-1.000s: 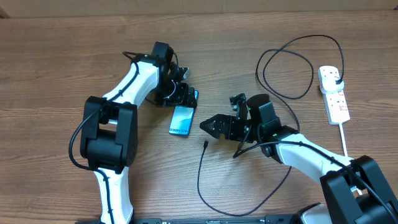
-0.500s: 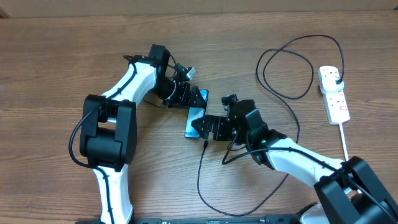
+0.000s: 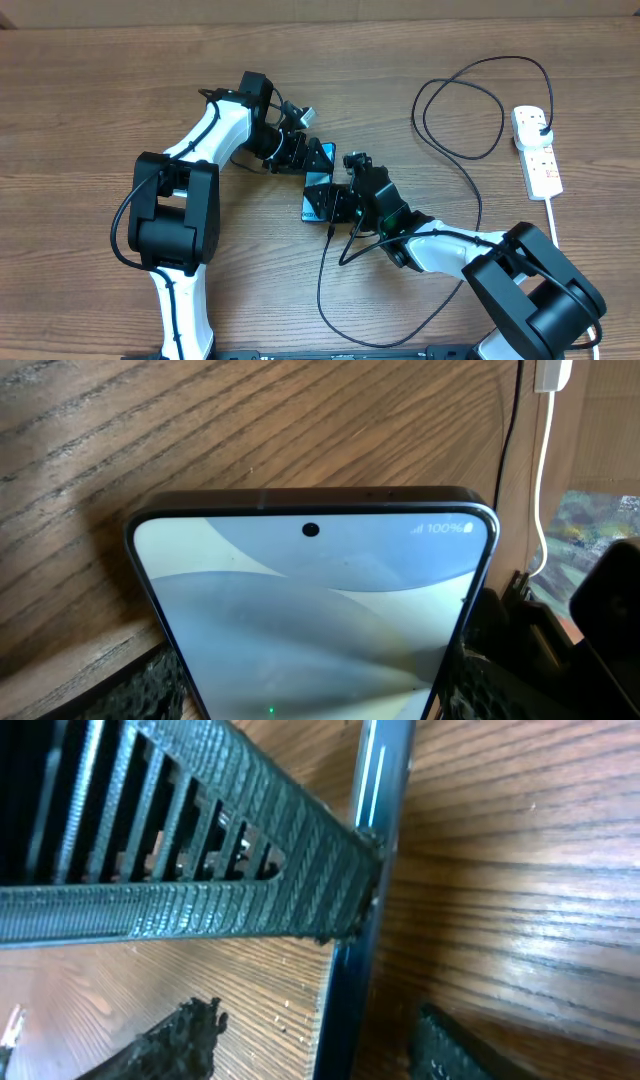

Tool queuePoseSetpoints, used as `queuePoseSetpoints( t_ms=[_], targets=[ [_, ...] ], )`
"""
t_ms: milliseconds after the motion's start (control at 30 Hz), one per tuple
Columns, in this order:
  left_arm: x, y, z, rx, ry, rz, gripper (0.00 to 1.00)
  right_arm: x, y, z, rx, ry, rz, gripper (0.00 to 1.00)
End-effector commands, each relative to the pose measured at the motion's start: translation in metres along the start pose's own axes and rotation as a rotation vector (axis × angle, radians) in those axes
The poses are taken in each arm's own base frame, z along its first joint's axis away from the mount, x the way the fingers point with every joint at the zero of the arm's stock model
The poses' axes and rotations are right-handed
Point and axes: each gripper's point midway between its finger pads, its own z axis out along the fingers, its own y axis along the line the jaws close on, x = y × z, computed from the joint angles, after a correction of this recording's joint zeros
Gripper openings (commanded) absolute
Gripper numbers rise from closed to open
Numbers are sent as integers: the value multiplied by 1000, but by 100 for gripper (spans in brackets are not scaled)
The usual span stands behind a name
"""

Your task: Plug charger to phone and switch on socket

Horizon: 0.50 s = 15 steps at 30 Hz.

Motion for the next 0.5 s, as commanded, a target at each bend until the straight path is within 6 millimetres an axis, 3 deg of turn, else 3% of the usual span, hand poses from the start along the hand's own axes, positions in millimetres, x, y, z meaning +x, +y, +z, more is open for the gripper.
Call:
queuePoseSetpoints(
  t_ms=[0, 300, 467],
  targets=[
    [0, -6, 1, 49, -1, 16, 71, -11, 2, 2, 4, -39, -7, 59],
    [0, -6, 1, 49, -1, 17, 73, -6, 7, 2, -24, -10, -8, 36],
    [0, -6, 1, 49, -1, 17, 75, -5, 7, 2, -22, -8, -8, 29]
  ],
)
